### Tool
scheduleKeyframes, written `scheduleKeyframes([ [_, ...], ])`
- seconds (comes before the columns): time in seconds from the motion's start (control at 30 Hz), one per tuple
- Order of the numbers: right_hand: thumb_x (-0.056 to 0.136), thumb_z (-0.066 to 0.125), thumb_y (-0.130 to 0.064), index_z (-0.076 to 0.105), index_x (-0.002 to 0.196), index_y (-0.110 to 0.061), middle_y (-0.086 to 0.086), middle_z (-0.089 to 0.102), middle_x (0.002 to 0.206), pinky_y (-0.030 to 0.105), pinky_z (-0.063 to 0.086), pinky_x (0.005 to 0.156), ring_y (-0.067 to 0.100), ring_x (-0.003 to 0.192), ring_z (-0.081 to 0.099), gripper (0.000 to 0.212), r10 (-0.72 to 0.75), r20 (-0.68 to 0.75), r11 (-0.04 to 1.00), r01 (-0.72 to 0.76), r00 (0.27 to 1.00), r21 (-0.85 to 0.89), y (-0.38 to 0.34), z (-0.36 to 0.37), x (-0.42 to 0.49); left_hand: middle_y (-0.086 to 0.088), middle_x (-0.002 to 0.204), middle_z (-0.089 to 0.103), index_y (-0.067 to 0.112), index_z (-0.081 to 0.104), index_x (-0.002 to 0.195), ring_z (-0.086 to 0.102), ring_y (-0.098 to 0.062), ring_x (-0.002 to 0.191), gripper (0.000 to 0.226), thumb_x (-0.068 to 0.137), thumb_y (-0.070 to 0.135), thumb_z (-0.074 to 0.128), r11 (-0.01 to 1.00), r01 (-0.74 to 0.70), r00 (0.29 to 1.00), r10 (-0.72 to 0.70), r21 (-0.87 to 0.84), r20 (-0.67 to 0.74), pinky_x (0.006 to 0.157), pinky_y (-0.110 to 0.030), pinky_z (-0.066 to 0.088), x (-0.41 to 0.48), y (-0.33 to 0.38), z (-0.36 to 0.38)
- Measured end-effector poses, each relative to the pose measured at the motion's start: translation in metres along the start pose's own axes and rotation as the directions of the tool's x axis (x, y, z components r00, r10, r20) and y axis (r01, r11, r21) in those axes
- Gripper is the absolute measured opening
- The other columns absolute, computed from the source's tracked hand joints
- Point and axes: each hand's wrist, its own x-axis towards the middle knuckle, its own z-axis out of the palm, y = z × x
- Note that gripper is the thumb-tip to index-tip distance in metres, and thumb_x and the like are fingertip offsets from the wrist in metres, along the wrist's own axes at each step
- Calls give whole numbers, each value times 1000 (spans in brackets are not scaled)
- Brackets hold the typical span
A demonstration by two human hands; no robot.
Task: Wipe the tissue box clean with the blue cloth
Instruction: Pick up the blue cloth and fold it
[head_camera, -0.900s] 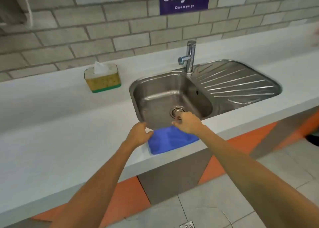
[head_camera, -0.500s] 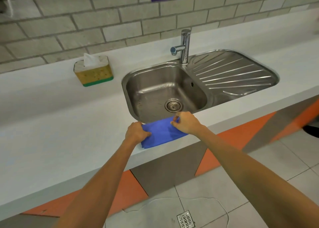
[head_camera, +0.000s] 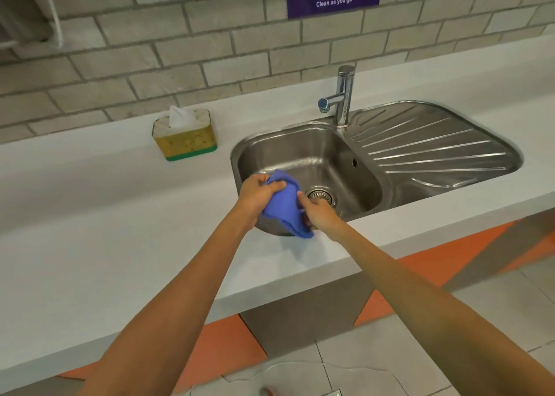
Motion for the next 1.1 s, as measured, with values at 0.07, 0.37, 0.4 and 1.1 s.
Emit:
scheduleKeyframes([
  [0.07,92,35,-53,63,98,-6,10,64,88,43,51,84,26,83,61,55,57,77,952,-78,995,295,-17,11,11,0,72,61,20,57,67,58,-12,67,20,85,13,64,999,-20,1000,20,-30,3,64,-22,49,11,14,-6],
  [0.37,81,34,-72,64,93,-14,5,72,76,35,57,61,22,69,68,66,21,344,697,-260,939,669,-70,57,69,-8,75,60,9,58,76,55,-15,62,27,85,34,64,999,6,1000,-6,40,-10,56,-23,45,71,39,-59],
  [0.4,79,35,-73,65,91,-13,5,73,73,36,57,62,23,67,69,69,14,363,676,-276,932,683,-75,63,74,-7,72,59,10,56,73,53,-15,60,29,86,35,62,997,-16,1000,17,70,-12,54,-23,43,77,41,-66],
  [1.1,87,59,-33,53,128,-2,18,60,127,36,50,89,28,104,60,51,-46,385,781,-207,922,590,-173,161,157,-1,94,71,19,67,88,68,-15,84,33,83,51,59,982,43,986,-72,-185,-151,70,-22,53,181,-18,-202],
])
